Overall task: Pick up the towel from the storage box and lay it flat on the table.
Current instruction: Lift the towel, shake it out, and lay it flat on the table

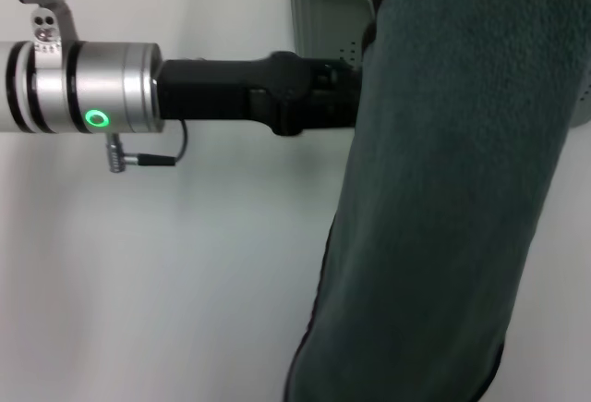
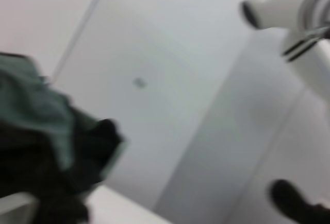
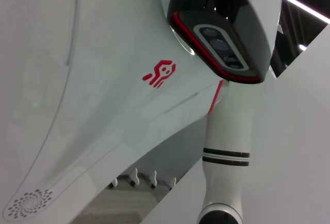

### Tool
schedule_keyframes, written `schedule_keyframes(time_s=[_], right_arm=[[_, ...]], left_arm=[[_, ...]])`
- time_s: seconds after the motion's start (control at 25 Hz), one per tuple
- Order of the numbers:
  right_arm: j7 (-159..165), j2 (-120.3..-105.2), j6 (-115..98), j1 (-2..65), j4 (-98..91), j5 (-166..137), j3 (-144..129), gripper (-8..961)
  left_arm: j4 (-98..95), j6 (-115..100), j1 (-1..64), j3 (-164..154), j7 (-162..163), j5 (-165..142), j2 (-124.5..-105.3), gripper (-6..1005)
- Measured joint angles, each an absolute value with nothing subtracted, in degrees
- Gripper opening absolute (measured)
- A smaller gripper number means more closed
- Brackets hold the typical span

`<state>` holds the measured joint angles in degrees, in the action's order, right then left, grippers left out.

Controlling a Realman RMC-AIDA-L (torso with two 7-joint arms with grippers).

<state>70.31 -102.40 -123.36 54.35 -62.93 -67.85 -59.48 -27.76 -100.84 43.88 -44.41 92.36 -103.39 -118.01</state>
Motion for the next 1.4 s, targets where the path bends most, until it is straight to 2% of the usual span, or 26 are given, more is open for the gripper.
schedule_keyframes(time_s=[0.28, 0.68, 0.84, 1.2, 1.4], right_arm=[[69.80, -102.57, -123.30, 53.86, -62.40, -67.85, -59.39, 12], [69.41, -102.65, -123.26, 50.73, -62.31, -66.55, -58.56, 13], [69.32, -102.65, -123.34, 50.13, -62.42, -65.07, -58.53, 13], [69.26, -102.65, -123.30, 50.60, -62.41, -63.31, -58.54, 13], [69.28, -102.65, -123.30, 50.62, -62.56, -62.93, -58.53, 14]], left_arm=[[-26.05, -106.72, 45.16, -45.74, 91.97, -102.14, -118.42, 478], [-25.07, -110.64, 42.60, -45.28, 91.97, -96.94, -117.19, 475], [-24.94, -107.41, 41.08, -45.38, 92.27, -95.91, -116.49, 474], [-24.77, -96.43, 41.23, -45.61, 94.92, -99.71, -117.02, 473], [-24.46, -92.89, 41.30, -45.37, 102.15, -99.55, -116.12, 473]])
